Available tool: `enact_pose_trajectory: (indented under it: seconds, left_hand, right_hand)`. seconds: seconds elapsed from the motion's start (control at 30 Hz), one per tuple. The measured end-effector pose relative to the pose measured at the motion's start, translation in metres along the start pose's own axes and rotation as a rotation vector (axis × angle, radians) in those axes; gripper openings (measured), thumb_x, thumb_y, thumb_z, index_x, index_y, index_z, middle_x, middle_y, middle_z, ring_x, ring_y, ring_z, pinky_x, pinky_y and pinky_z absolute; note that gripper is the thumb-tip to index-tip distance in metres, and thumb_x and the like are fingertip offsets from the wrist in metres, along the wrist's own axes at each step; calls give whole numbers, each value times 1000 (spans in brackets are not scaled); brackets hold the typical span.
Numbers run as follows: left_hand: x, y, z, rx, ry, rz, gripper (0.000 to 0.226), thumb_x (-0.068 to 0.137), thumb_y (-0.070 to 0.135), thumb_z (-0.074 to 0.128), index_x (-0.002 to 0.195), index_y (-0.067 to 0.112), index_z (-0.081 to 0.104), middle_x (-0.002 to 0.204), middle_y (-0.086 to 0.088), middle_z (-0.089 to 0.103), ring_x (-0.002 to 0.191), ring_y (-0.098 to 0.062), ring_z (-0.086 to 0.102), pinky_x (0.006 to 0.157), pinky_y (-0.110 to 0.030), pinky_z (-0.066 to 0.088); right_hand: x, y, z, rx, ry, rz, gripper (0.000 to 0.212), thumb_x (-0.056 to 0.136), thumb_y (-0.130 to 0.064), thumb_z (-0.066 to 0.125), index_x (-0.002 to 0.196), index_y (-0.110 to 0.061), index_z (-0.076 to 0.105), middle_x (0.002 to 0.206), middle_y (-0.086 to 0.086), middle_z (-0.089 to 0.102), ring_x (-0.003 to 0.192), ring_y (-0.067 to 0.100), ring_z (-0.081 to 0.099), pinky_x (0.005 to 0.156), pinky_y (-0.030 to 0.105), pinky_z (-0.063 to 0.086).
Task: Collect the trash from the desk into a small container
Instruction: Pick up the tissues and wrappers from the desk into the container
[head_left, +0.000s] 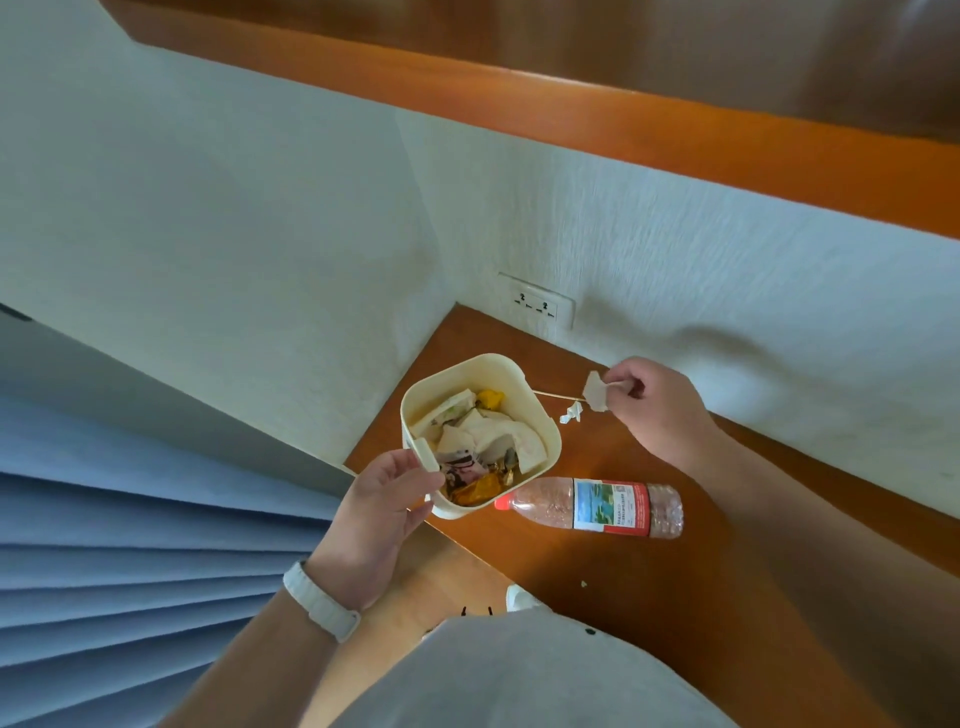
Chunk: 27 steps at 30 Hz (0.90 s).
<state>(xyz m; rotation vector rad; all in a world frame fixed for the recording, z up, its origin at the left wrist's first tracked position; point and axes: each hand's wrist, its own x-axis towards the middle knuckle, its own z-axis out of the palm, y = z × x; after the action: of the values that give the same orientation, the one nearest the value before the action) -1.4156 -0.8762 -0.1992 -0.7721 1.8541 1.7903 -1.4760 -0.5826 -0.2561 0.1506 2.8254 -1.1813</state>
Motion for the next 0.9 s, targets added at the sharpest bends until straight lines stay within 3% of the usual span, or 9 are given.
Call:
enact_pose_trajectory:
  seconds: [0.1,0.2,0.27,0.43,0.5,0.67,0.77,0.83,0.9]
  left_hand:
    - [-1,-2,-1,-2,-16,-10,19,97,10,62,116,14,61,124,-13,67,120,-27,63,89,-30,55]
    - [-3,-4,-4,-21,-20,-15,22,97,10,63,119,12,61,125,-13,67,122,-28,63,104,-40,52]
    - [-4,-5,-6,-40,-36,-10,24,96,9,63,120,10,61,125,-15,68,121,-30,64,108,-44,49]
    - [-7,-7,-13,-108,-40,16,19,95,7,63,114,9,64,115,-16,73,111,-28,69,92,-34,54]
    - [-7,-9,-16,-115,-29,16,18,94,6,63,112,10,65,113,-15,75,110,-27,71,88,-31,55]
    - [-5,-15,-25,-149,-21,-5,24,94,7,65,118,6,64,118,-17,74,110,-27,72,92,-36,57]
    - [-3,-18,-27,-155,-14,-9,23,94,7,63,118,7,64,117,-18,73,107,-27,72,89,-35,57]
    - [-2,-18,-26,-151,-13,-12,23,95,8,63,118,8,65,117,-18,74,107,-27,72,86,-33,57]
    - [-1,-18,-25,-148,-16,-11,23,94,9,64,117,8,65,115,-17,75,105,-26,74,85,-32,58]
  right_hand:
    - [-14,-50,-9,24,-11,-232,9,92,-19,59,98,-21,65,84,-15,61,62,2,57,51,14,41]
    - [-24,-85,2,-33,-142,-439,16,92,-15,59,104,-15,69,91,-13,62,69,-12,52,51,12,37]
    - [-28,-100,15,-92,-254,-544,19,92,-14,58,106,-16,70,91,-15,57,63,-10,49,53,11,31]
    - [-37,-118,37,-215,-442,-638,15,94,-26,53,96,-14,63,88,-5,59,61,7,48,58,38,50]
    - [-38,-116,38,-186,-430,-650,16,92,-29,55,95,-15,62,86,-5,58,67,11,53,60,39,52]
    - [-25,-93,24,-71,-306,-586,39,89,-45,54,119,-22,63,103,-16,59,89,2,57,73,21,52]
    - [-1,-58,24,-147,-168,-402,31,91,-39,59,116,-21,62,99,-13,59,84,4,56,65,17,46]
    - [19,-24,34,-288,-152,-232,30,92,-36,60,119,-21,60,103,-9,58,82,7,54,62,18,42]
    - [33,7,47,-382,-205,-108,34,92,-36,58,123,-22,57,112,-5,60,85,10,56,68,24,49]
